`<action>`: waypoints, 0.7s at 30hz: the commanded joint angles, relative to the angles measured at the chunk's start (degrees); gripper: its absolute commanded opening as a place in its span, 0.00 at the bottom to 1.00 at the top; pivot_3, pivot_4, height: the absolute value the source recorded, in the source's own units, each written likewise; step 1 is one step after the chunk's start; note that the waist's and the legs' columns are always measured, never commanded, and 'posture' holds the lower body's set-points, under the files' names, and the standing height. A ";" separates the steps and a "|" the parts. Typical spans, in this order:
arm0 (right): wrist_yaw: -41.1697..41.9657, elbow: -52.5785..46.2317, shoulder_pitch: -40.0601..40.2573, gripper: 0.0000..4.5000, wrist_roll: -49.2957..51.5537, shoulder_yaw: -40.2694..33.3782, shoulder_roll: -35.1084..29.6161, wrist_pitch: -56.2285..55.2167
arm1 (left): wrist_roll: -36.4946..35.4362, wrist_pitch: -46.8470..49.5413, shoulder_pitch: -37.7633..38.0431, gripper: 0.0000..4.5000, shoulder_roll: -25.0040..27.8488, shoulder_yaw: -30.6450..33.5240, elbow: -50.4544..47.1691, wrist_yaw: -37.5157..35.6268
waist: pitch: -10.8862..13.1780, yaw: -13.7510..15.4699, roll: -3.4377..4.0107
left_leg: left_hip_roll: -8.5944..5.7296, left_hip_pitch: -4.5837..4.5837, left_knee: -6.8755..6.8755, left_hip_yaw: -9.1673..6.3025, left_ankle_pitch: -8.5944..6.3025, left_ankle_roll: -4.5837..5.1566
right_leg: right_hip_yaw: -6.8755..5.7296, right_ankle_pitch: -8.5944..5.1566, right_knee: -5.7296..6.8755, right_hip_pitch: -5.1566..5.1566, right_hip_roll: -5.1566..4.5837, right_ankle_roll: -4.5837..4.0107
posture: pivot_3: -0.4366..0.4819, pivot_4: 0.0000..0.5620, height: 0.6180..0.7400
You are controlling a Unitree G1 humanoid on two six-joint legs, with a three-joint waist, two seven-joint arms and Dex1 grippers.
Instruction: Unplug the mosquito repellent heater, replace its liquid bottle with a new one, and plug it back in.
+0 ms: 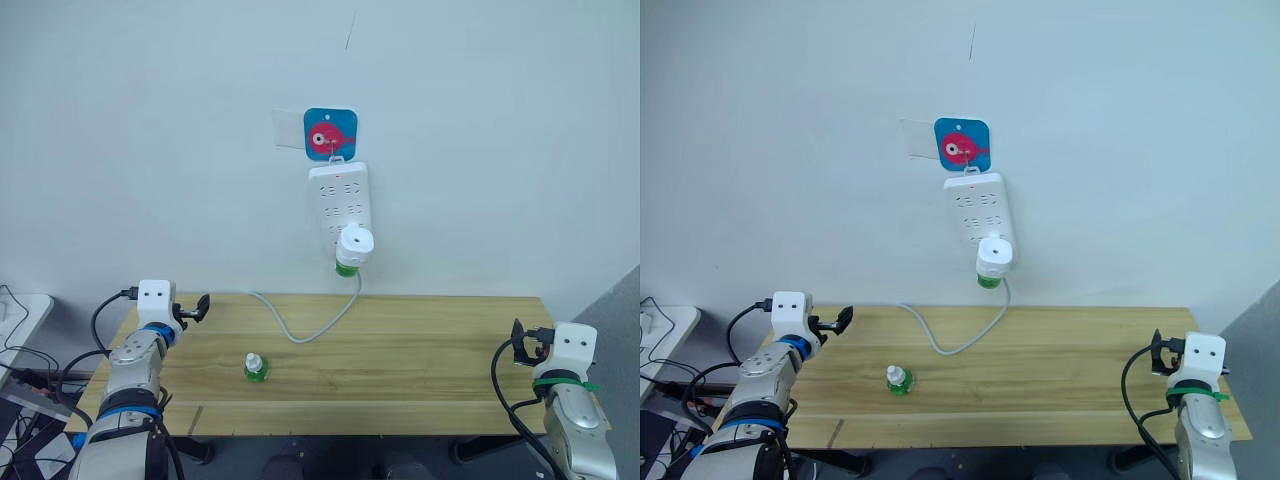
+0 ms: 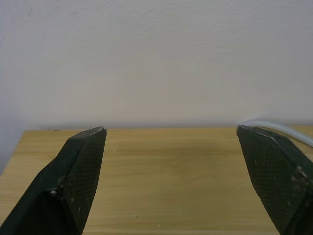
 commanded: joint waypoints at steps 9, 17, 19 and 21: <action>-0.04 -0.95 -0.99 1.00 -0.06 -0.77 -0.81 -1.16 | -1.82 -0.93 -0.15 1.00 1.10 1.13 -3.98 -2.18 | 0.26 0.23 0.00 | 0.00 0.00 0.00 0.00 0.00 0.00 | 0.01 -0.02 -0.01 0.00 0.00 -0.01 | 0.75 0.12 1.00; 0.02 -1.79 -0.39 1.00 -0.19 -0.78 -0.76 -1.43 | -3.24 0.35 0.56 1.00 1.20 1.27 -6.64 -4.47 | 0.73 0.25 -0.03 | 0.00 -0.01 0.00 -0.01 0.00 0.00 | 0.00 -0.02 -0.01 -0.01 0.00 -0.01 | 0.75 0.13 1.00; 0.09 -2.42 0.02 1.00 -0.17 -0.80 -0.71 -1.48 | -3.66 0.75 0.46 1.00 1.71 1.55 -6.56 -4.95 | 0.78 0.24 -0.03 | 0.00 -0.02 0.00 -0.01 0.00 0.00 | 0.01 -0.02 -0.01 -0.01 0.00 -0.01 | 0.75 0.13 1.00; 0.41 -3.75 0.48 1.00 -0.09 -0.67 -0.82 -1.23 | -5.14 1.71 0.64 1.00 1.99 2.12 -7.92 -7.12 | 0.95 0.22 -0.02 | 0.00 -0.01 0.00 -0.01 0.00 0.00 | 0.00 -0.03 -0.01 -0.02 0.00 -0.01 | 0.73 0.15 1.00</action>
